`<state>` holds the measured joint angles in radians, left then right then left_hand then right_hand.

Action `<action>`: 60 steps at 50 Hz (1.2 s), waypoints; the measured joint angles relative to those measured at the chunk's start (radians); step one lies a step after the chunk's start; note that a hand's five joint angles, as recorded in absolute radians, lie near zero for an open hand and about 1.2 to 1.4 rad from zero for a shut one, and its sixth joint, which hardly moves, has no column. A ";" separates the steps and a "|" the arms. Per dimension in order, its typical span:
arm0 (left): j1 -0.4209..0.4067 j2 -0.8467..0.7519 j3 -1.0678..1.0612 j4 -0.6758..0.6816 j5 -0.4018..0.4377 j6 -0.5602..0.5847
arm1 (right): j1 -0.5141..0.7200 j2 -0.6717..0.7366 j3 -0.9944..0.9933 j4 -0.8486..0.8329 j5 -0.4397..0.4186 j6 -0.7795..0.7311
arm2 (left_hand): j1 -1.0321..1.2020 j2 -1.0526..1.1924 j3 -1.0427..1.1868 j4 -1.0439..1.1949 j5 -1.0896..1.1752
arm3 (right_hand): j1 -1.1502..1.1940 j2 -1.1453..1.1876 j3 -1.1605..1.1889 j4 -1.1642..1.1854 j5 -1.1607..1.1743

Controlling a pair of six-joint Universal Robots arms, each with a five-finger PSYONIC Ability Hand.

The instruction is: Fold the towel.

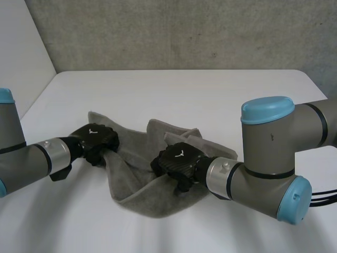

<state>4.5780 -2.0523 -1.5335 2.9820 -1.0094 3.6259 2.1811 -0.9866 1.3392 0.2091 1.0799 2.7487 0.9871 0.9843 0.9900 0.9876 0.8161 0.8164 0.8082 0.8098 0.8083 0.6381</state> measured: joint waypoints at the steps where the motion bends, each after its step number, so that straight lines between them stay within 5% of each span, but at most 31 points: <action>1: 0.000 0.000 -0.001 0.000 0.000 0.000 | 0.001 -0.002 0.002 -0.003 0.000 0.000 | 0.000 0.000 0.000 0.000 0.000 | 0.001 0.002 0.001 0.001 0.001; 19: 0.002 0.001 -0.014 0.000 0.000 -0.001 | 0.006 0.091 -0.030 -0.084 0.000 -0.013 | 0.000 0.000 0.000 0.000 -0.001 | -0.020 -0.011 -0.014 -0.014 -0.016; 27: 0.002 0.001 -0.016 0.000 0.002 -0.001 | 0.006 0.097 -0.043 -0.112 0.000 -0.006 | 0.078 0.098 0.090 0.095 0.082 | 0.502 0.472 0.505 0.513 0.506; 38: 0.030 0.050 -0.038 -0.006 0.011 -0.004 | -0.037 -0.076 -0.010 -0.049 0.003 0.003 | 0.228 0.298 0.295 0.322 0.277 | 0.502 0.472 0.512 0.525 0.507; 50: 0.049 0.272 -0.164 -0.087 0.173 -0.002 | -0.171 -0.218 0.062 0.158 -0.026 -0.037 | 0.249 0.325 0.323 0.360 0.303 | 0.502 0.472 0.512 0.525 0.507; 60: 0.047 0.170 -0.101 -0.105 0.138 0.017 | -0.215 -0.122 -0.050 0.154 -0.029 -0.049 | 0.249 0.325 0.328 0.360 0.305 | 0.503 0.472 0.516 0.525 0.507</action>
<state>4.6248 -1.8825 -1.6344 2.8771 -0.8718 3.6427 1.9662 -1.1087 1.2887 0.3631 1.0506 2.6997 1.2362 1.3092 1.3183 1.3479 1.1207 1.3193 1.2805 1.3258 1.3334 1.1453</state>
